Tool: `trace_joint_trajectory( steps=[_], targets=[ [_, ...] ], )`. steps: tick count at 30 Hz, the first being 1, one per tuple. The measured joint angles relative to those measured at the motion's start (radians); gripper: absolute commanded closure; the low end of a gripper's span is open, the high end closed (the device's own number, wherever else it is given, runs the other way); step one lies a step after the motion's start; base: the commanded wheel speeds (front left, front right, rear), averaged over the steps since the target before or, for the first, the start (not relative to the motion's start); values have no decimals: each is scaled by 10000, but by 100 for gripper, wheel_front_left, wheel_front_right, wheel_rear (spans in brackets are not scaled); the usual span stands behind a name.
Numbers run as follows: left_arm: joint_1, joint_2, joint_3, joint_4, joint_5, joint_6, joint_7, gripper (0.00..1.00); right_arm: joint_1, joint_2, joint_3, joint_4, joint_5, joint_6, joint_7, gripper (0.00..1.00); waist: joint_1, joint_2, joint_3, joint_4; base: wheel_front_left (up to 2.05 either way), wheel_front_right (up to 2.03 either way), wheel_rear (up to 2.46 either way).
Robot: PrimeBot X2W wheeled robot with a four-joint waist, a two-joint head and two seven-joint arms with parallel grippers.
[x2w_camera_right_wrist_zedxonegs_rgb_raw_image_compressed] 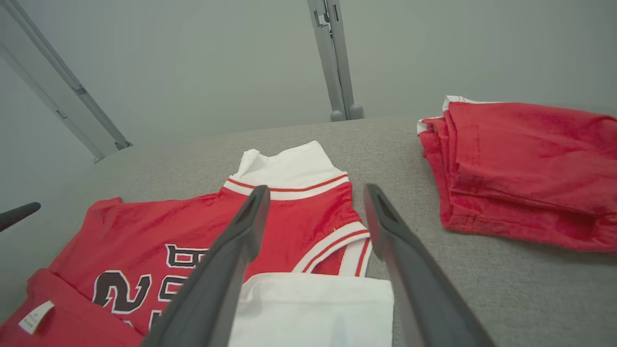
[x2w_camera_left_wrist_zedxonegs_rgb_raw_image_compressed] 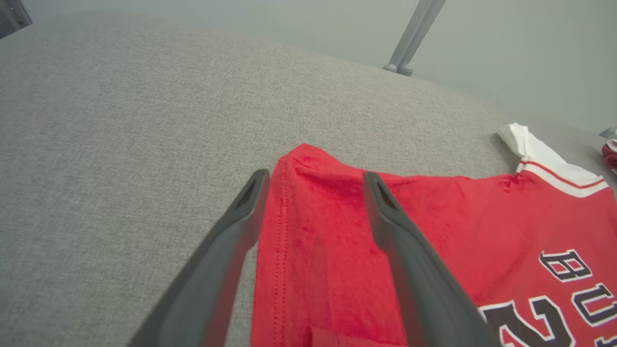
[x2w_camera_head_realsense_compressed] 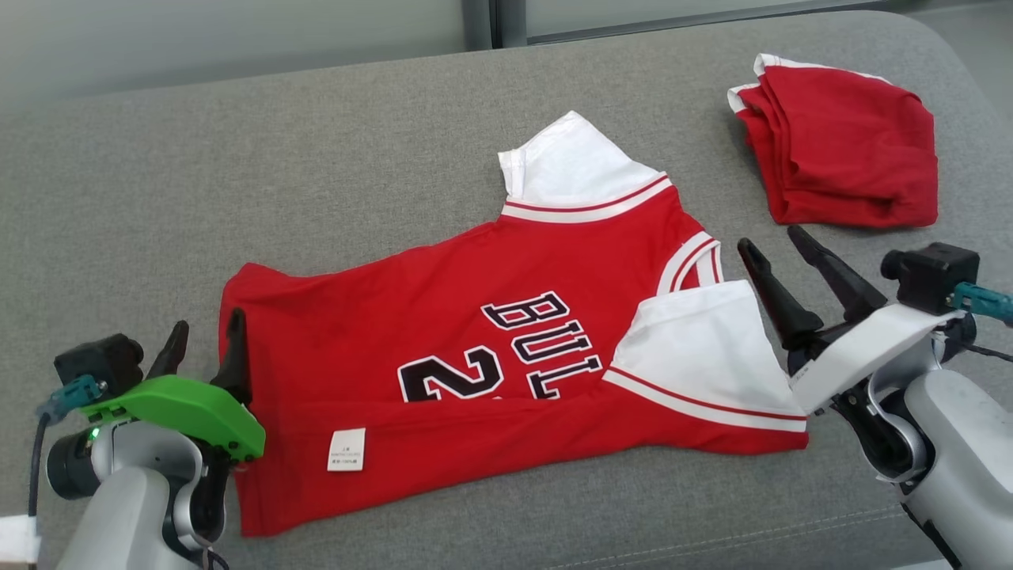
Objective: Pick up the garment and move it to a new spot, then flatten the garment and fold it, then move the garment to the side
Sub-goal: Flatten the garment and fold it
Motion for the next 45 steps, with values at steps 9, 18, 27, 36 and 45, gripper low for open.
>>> trace_joint_trajectory(
  steps=[9, 18, 27, 36, 45],
  targets=[
    [-1181, 140, 96, 1089, 263, 98, 608, 0, -744, 199, 387, -215, -161, 134, 430, 0, 0, 0, 644, -242, 0, 0, 0],
    [-1899, 148, 278, 1985, 366, 174, 765, 0, -1087, 286, 384, -232, -176, 174, 520, 0, 0, 0, 1220, -570, 0, 0, 0],
    [-2397, 136, 336, 2763, 441, 176, 746, 1, -1095, 328, 332, -79, -176, 176, 504, 0, 0, 0, 1456, -703, 0, 0, 0],
    [-2662, -96, -105, 3147, 639, 113, 654, 100, -1110, 313, 192, 173, -174, 174, 368, 0, 0, 0, 1367, -569, 0, 0, 0],
    [-2688, -407, -100, 3170, 639, -155, -61, 100, -1337, 311, 213, 424, -174, 180, 313, 0, 0, 0, 1089, -185, 0, 0, 0]
  ],
)
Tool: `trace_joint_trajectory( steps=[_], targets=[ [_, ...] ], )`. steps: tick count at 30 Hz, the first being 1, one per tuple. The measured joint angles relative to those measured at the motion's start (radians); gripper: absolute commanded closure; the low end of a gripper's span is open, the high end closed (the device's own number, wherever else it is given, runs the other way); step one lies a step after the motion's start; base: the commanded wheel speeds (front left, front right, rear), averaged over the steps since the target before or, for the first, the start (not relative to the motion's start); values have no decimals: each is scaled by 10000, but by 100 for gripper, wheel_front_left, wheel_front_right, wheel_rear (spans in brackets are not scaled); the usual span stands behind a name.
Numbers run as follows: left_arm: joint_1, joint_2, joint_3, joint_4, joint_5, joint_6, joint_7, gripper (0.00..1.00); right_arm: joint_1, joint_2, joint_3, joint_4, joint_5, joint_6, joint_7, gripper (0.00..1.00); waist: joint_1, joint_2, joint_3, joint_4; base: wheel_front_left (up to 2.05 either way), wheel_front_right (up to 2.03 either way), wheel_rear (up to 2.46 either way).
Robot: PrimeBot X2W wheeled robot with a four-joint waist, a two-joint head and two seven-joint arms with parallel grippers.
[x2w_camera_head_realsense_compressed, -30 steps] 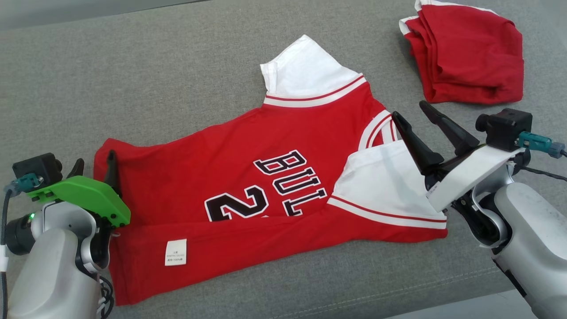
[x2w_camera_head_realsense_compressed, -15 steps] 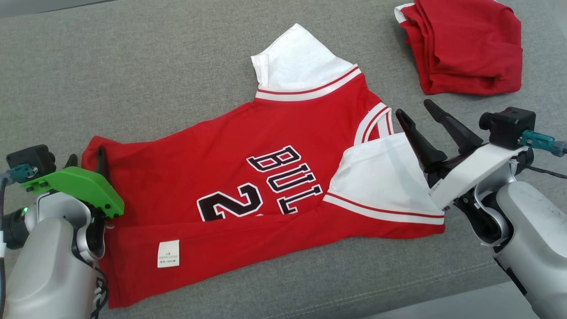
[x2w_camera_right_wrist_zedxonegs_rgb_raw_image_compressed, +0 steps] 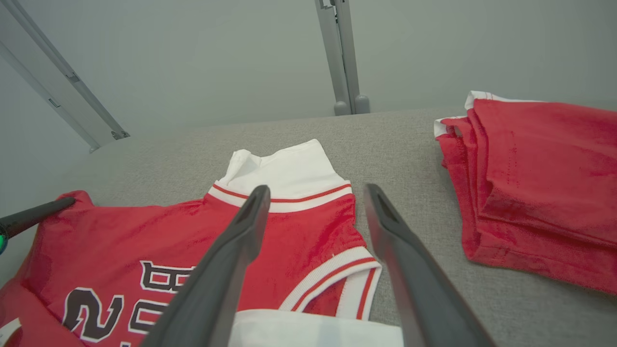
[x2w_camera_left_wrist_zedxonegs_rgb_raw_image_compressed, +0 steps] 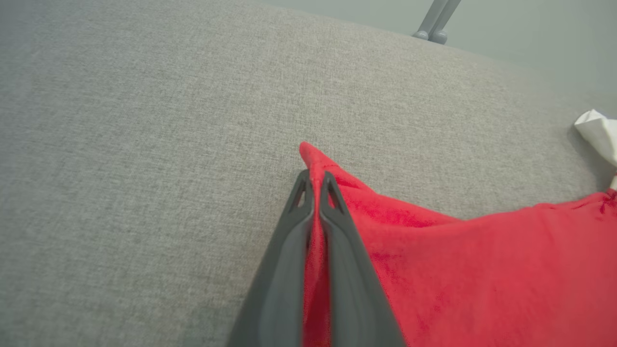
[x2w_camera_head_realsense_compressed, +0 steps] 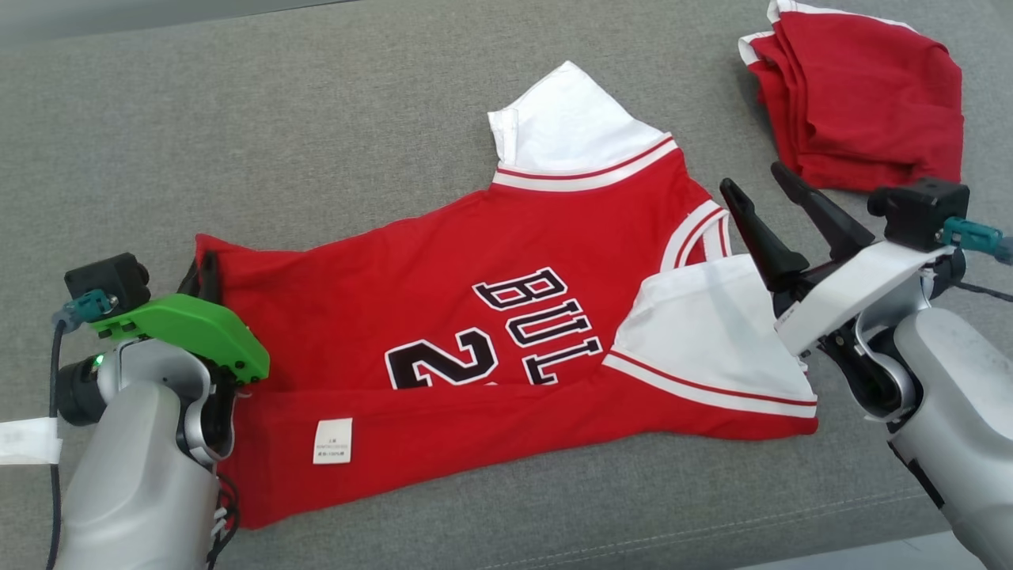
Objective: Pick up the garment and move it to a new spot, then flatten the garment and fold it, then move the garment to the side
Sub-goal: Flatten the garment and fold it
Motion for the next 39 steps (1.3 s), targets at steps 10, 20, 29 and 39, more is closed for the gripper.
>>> trace_joint_trajectory(
  steps=[10, 20, 29, 39],
  targets=[
    [-26, -934, -12, -627, -301, -430, -880, 100, -1441, -134, 13, 844, 2, 82, 997, 0, 0, 0, -156, 794, 0, 0, 0],
    [-28, -1233, -573, -1381, -349, -660, -1628, 100, -3507, -688, -123, 2000, 35, 81, 2911, 0, 0, 0, 268, 1851, 0, 0, 0],
    [-182, -1306, -1373, -2013, -393, -911, -1829, 100, -4563, -1110, -144, 3047, 35, -17, 4301, 0, 0, 0, 1048, 2779, 0, 0, 0],
    [-315, -1308, -1919, -2393, -936, -907, -2006, 100, -5244, -909, 378, 3800, -397, -4, 4734, 0, 1, 0, 2012, 3472, 0, 0, 0]
  ],
)
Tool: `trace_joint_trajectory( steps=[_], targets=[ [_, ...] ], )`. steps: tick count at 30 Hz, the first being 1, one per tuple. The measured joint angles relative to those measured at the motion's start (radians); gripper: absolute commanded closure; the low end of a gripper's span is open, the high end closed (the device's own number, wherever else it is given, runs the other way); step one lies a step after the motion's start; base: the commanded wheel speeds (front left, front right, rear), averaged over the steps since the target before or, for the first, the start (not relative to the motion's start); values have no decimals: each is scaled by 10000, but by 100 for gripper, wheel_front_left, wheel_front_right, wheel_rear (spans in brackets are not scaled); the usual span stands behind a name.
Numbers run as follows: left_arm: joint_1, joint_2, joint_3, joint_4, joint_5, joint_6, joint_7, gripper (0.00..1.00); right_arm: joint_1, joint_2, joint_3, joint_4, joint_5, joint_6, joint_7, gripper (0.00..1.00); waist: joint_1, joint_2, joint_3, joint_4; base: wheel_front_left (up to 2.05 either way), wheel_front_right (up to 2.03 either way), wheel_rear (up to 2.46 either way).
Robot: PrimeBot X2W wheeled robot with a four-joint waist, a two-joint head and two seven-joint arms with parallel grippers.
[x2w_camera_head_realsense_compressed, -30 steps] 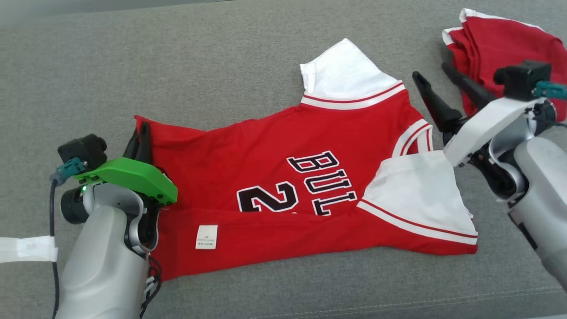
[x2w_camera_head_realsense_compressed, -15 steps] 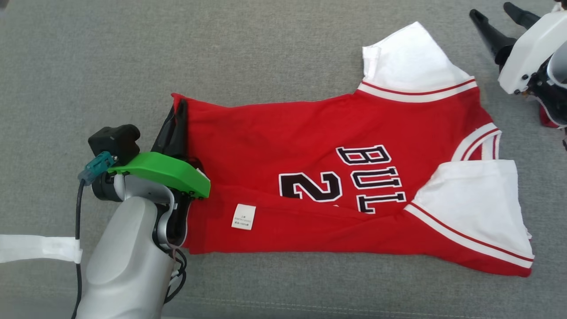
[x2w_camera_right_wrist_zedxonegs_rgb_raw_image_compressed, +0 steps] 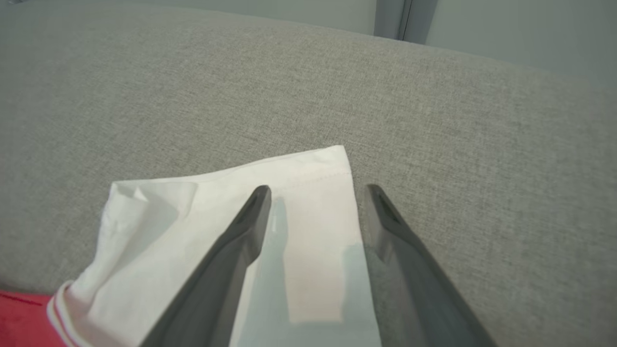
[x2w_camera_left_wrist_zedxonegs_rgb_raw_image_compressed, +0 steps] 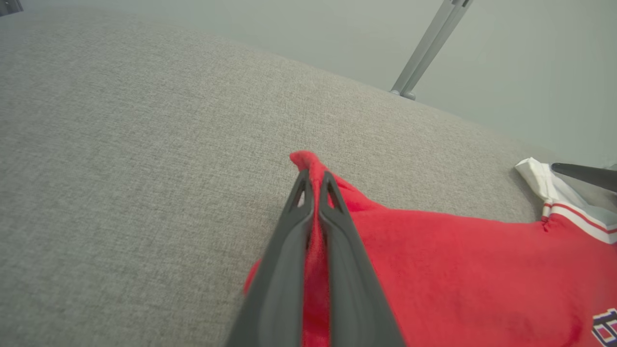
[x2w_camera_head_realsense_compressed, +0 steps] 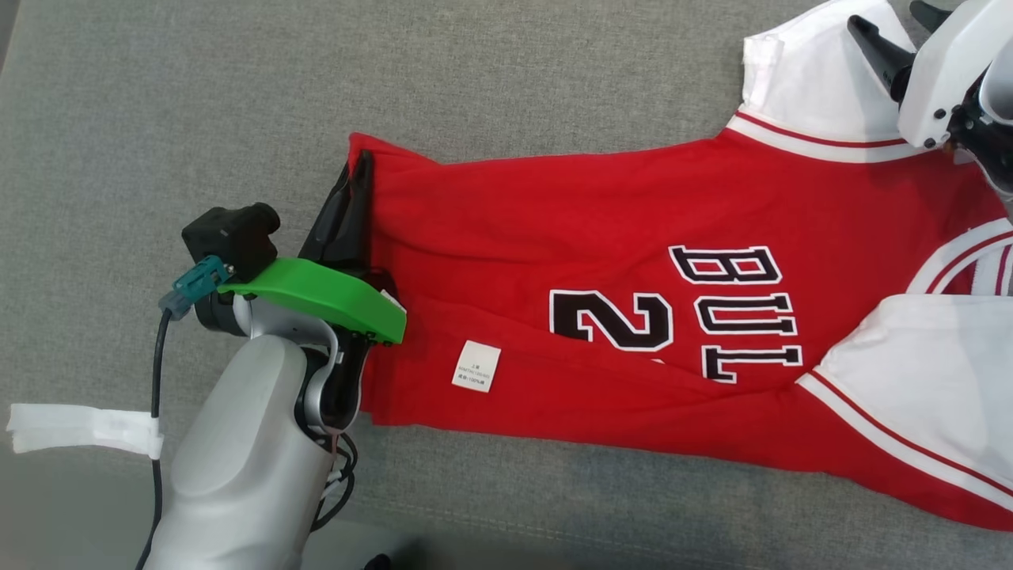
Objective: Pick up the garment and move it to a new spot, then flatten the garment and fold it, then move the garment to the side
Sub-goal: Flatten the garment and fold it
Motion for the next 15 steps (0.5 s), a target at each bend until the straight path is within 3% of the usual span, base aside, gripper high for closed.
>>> trace_joint_trajectory(
  steps=[13, 14, 15],
  targets=[
    [-150, 0, -650, -245, -506, 205, -84, 100, -653, -17, 40, 673, -113, 81, -6, 0, 1, 0, 373, 181, 0, 0, 0],
    [-160, 0, -673, -245, -510, 226, -84, 100, -674, -8, 82, 727, -144, 90, 2, 4, 0, 0, 391, 198, 0, 0, 0],
    [-168, 2, -698, -245, -512, 259, -84, 100, -686, 13, 121, 767, -150, 90, 2, 16, 0, 0, 405, 211, 0, 0, 0]
  ],
)
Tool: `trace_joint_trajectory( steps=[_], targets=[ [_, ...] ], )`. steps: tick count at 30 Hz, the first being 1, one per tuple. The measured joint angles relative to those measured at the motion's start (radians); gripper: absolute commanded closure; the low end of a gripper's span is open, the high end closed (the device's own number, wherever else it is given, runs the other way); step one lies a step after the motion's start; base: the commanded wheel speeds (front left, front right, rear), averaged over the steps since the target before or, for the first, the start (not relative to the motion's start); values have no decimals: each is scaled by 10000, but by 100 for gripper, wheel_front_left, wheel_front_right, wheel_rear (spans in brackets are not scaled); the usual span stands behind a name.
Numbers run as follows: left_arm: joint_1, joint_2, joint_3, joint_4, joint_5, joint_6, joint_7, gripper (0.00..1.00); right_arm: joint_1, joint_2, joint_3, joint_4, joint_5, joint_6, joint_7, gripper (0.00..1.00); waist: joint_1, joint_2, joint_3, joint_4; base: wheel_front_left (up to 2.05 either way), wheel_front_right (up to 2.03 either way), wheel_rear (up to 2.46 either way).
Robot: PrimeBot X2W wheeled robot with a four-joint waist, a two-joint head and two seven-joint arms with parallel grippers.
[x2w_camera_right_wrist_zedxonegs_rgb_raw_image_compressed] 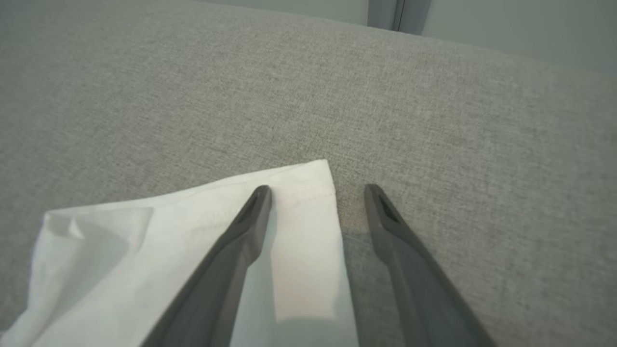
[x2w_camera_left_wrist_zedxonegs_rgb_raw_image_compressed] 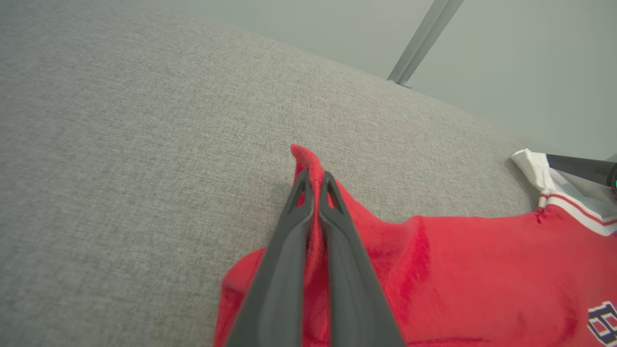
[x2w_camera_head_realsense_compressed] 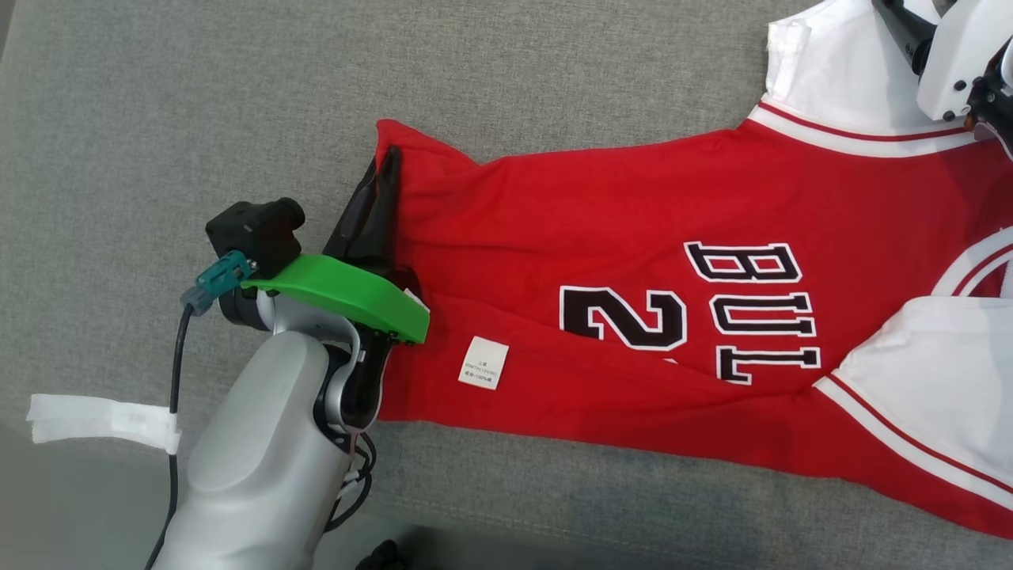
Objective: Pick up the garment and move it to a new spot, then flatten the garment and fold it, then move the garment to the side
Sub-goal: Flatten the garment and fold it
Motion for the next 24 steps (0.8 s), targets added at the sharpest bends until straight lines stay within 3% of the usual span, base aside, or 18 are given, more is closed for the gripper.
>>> trace_joint_trajectory(
  steps=[1, 3, 8, 12, 24],
  targets=[
    [-10, 0, -40, 0, -2, 50, -2, 100, -40, 8, 29, 29, -4, 2, 2, 21, 0, 0, 13, 11, 0, 0, 0],
    [-22, -2, -113, -10, -40, 61, -2, 100, -202, 19, 146, 98, -79, 36, 79, 46, 0, 0, 36, 32, 0, 0, 0],
    [-75, 0, -165, -15, -63, 184, -2, 100, -411, 165, 412, 236, -270, 105, 136, 64, 0, 0, 71, 59, 0, 0, 0],
    [-85, 0, -180, -13, -86, 203, -4, 100, -550, 249, 552, 343, -316, 173, 128, 100, 0, 0, 73, 50, 0, 0, 0],
    [-105, -2, 554, 61, -132, 360, -6, 100, -500, 629, 591, 272, -234, 263, -1198, 100, -1, 0, -181, -252, 0, 0, 0]
  ],
)
